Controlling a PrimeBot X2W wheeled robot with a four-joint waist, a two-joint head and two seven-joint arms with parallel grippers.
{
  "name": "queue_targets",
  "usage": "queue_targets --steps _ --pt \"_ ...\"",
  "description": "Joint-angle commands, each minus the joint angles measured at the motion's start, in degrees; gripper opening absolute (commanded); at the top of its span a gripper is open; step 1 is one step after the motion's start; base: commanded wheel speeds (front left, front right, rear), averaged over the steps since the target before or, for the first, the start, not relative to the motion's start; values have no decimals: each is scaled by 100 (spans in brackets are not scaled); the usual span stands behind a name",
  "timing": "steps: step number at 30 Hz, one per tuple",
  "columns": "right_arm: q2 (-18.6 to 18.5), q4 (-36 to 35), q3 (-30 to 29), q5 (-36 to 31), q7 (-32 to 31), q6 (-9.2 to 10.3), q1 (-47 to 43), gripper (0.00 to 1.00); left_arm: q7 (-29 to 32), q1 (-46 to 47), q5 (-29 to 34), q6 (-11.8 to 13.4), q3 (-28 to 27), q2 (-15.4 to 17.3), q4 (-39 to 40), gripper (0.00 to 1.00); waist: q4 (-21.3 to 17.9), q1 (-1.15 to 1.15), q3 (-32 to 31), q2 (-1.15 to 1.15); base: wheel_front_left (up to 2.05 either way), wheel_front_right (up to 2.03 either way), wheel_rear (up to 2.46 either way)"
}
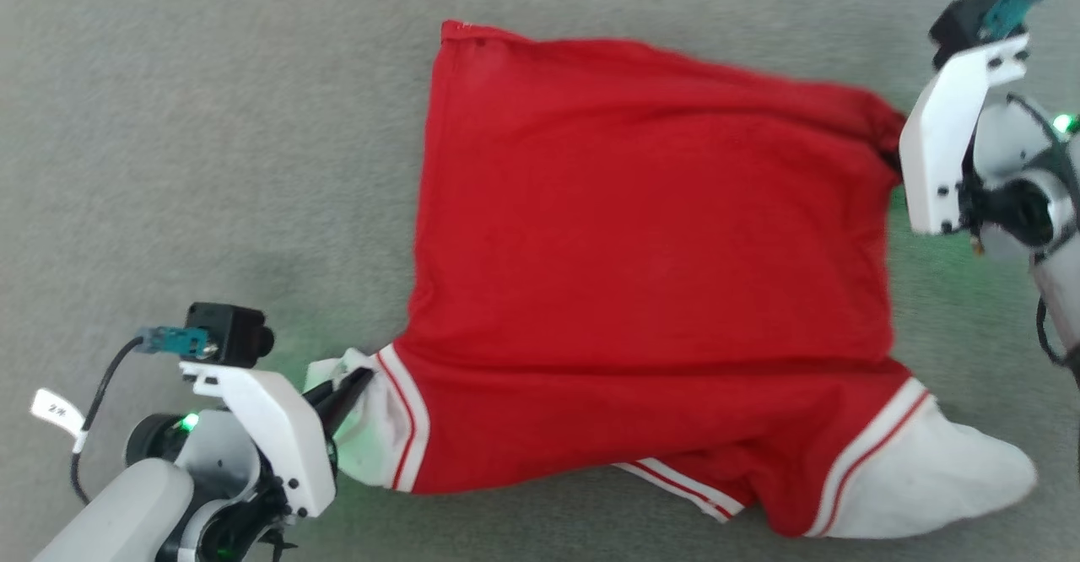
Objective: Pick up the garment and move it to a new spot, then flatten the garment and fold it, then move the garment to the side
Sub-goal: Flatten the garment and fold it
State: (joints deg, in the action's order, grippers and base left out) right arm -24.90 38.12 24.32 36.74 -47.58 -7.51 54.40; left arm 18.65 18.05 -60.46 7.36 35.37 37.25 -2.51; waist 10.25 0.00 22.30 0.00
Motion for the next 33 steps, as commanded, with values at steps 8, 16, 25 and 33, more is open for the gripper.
queue_targets --steps 8,16,25,33 --pt "-451 -1992 48 731 -563 4 -1466 0 18 -323 -122 287 -187 276 195 0 -789 0 -453 0 0 0 0" --pt "-297 -3411 -870 596 -981 4 -3071 0 -33 -366 -87 329 -226 360 200 0 -964 0 -536 0 0 0 0" --pt "614 -3536 -1784 -168 -438 3 -4424 40 -115 -368 -35 266 -169 296 127 0 -859 0 -543 0 0 0 0" --pt "689 -3462 -1921 -546 12 16 -4482 100 -137 -425 -39 263 -157 308 91 0 -832 0 -660 0 0 0 0"
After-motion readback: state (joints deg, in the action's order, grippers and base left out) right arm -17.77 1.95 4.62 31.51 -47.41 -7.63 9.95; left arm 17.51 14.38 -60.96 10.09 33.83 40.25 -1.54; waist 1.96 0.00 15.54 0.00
